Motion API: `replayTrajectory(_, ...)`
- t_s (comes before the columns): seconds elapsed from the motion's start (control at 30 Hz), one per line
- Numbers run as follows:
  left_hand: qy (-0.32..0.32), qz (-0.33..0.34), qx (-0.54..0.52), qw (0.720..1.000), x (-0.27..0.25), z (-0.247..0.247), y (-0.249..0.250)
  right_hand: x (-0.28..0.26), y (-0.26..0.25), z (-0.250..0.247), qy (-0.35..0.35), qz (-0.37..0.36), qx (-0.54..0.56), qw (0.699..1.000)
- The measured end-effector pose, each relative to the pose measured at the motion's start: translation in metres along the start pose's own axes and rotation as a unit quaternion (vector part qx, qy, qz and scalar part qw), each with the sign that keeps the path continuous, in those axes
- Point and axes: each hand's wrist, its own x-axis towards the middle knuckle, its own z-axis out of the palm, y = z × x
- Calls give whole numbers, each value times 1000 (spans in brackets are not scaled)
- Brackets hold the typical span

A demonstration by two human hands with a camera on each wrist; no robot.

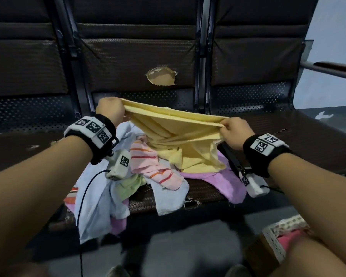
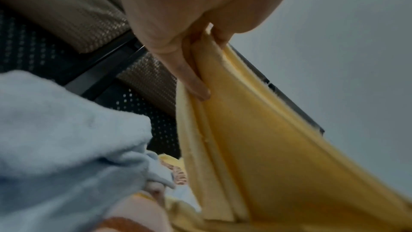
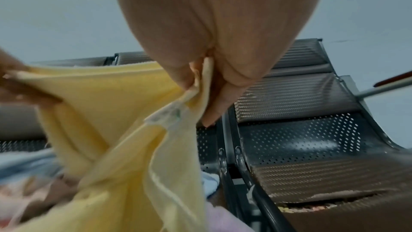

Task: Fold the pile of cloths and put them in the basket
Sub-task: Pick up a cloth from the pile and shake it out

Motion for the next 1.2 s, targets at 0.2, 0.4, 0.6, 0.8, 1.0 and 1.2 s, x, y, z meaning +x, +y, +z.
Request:
replayTrajectory(0.2, 55, 208, 290, 932, -16, -4, 9, 12, -10, -30, 117, -24, 45, 992)
replayTrajectory(0.4, -79, 204, 106, 970, -8, -6, 48, 24, -26, -76, 111, -55, 178, 976)
replayTrajectory(0.6, -77, 165, 38, 983, 7, -21, 81, 24, -42, -113, 39, -90, 196, 976)
replayTrajectory(0.8, 7, 234, 103, 967, 8, -34, 101, 19, -47, -139, 0, -86, 155, 984)
replayTrajectory(1.0, 86, 151, 52, 983, 6, -29, 115, 14, -60, -147, -2, 14, 214, 977)
replayTrajectory(1.2, 31, 35, -85, 995, -32, 17, 123, 7, -86, -129, -14, 116, 425, 898)
